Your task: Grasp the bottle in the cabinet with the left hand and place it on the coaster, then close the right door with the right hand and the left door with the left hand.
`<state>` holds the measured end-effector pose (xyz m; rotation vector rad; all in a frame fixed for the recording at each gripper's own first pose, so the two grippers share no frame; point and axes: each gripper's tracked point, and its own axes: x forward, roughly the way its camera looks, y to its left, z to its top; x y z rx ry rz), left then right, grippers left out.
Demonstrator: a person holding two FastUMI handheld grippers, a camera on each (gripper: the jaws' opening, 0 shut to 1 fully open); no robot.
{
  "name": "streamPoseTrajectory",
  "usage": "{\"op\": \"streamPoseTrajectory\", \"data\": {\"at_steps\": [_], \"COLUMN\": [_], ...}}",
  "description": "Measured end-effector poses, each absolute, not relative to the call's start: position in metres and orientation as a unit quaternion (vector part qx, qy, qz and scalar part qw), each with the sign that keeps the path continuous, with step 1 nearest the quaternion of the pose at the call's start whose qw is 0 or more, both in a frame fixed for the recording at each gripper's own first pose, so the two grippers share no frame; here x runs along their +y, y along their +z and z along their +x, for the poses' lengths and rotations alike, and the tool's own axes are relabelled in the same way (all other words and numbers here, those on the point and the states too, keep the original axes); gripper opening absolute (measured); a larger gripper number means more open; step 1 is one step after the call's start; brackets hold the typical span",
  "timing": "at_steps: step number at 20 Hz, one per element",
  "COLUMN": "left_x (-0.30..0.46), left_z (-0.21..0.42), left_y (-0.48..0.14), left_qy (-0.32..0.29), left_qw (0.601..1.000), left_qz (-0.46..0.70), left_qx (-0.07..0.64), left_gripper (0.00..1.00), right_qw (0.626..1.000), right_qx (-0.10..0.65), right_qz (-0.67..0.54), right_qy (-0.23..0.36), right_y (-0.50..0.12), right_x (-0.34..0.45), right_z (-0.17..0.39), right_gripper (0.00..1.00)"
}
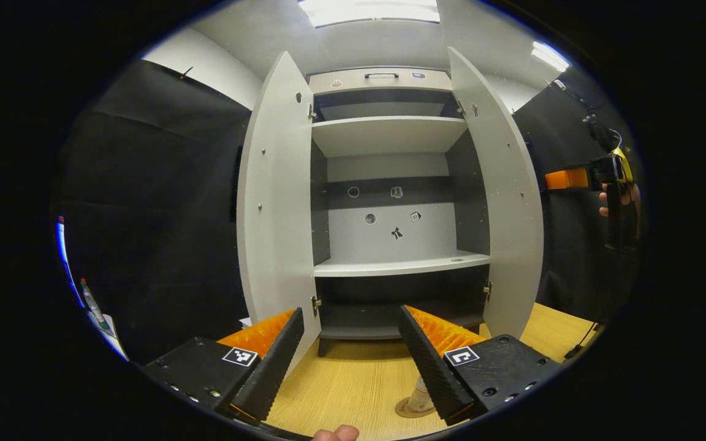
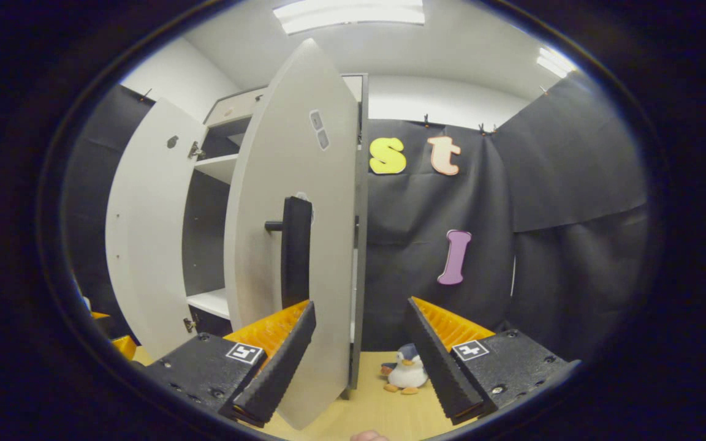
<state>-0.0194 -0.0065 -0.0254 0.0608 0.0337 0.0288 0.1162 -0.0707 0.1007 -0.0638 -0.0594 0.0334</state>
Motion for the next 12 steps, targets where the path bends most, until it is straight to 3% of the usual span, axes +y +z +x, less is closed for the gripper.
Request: {"op": "streamPoseTrajectory", "data": {"at_steps": [9, 12], "left_x": [0.016, 0.017], "left_z": [-0.03, -0.034], "left_y": [-0.02, -0.016], "left_qy": [0.048, 0.052], "left_qw": [0.998, 0.998], "left_qz": [0.036, 0.034], "left_qx": [0.013, 0.009], "left_gripper": [0.95, 0.95], "right_qw": [0.997, 0.997], "right_qx": [-0.036, -0.044], "right_qz": [-0.024, -0.04], "right_qy": [0.059, 0.048], "right_y": [0.098, 0.1], "right_x": [-0.008, -0.008], "right_z": [0.155, 0.158], "right_gripper": [0.97, 0.98]}}
